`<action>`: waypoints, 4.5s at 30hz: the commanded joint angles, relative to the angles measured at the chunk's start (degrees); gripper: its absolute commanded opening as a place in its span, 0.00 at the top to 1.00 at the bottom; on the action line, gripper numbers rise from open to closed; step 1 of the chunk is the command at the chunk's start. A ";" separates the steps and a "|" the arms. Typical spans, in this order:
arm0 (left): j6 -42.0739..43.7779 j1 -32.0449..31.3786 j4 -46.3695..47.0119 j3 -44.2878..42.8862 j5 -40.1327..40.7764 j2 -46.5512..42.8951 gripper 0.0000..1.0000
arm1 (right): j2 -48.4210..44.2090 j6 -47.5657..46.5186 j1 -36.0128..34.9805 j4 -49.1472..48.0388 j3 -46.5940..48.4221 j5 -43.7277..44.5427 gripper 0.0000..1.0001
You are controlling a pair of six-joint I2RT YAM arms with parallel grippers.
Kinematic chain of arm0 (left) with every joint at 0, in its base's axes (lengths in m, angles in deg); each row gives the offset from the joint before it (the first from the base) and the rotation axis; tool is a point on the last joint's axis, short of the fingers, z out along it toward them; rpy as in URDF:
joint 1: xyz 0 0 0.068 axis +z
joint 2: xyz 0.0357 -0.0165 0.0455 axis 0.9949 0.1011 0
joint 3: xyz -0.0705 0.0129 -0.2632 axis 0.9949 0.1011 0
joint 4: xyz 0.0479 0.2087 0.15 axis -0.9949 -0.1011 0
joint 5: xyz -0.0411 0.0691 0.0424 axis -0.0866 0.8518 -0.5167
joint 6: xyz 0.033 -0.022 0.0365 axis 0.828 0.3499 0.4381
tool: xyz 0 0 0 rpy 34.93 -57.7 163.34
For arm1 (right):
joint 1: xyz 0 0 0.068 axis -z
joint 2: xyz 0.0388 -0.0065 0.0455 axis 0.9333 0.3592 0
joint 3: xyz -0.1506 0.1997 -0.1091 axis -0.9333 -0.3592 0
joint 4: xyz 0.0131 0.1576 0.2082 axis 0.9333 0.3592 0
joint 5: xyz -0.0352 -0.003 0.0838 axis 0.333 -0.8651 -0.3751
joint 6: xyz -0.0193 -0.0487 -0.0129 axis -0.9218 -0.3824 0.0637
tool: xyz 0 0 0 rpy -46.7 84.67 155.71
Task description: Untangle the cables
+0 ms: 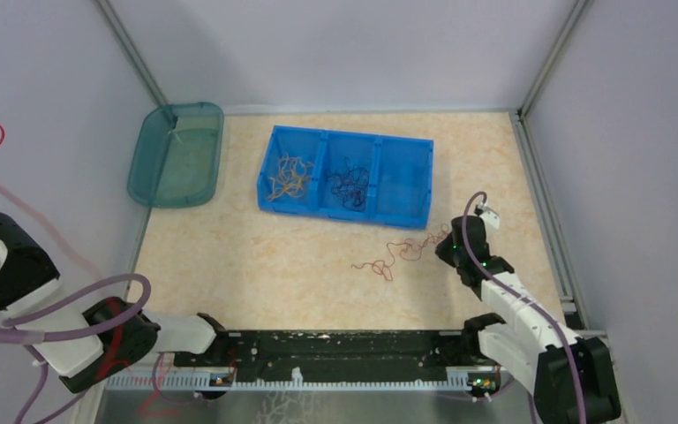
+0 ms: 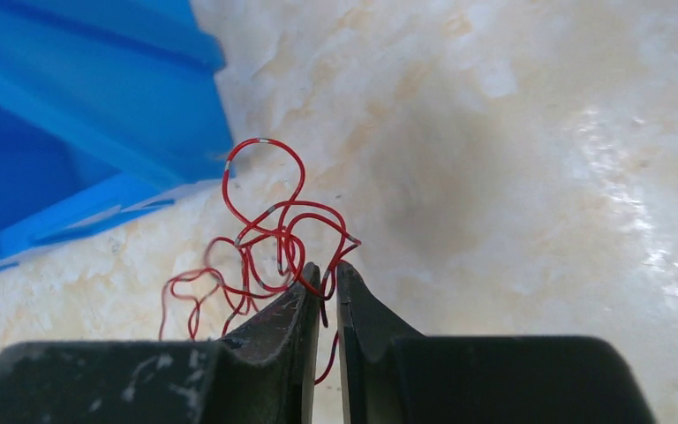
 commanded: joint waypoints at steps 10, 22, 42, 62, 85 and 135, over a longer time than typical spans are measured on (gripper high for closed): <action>-9.15 -0.52 -14.21 25.43 6.03 -7.74 1.00 | -6.21 -5.30 -9.21 -6.47 0.46 -7.93 0.88; -5.11 -0.52 -41.12 26.21 -0.40 -4.15 1.00 | -4.07 -14.85 -24.71 -23.02 5.11 -25.49 0.55; -14.30 -0.61 -31.08 32.44 -0.68 -1.56 1.00 | -2.86 -22.84 -24.68 -28.31 17.44 -25.80 0.37; -15.54 -1.28 -31.21 31.30 0.63 -0.53 1.00 | 15.13 -19.65 -31.61 -52.21 33.45 -48.19 0.49; -45.14 -1.93 -51.61 38.92 -3.72 -2.29 0.99 | 8.87 -26.39 -12.15 -34.42 40.58 -19.92 1.00; -71.73 -4.92 -21.74 44.23 18.68 29.24 1.00 | 26.28 -24.26 4.59 -11.36 42.43 -16.61 0.42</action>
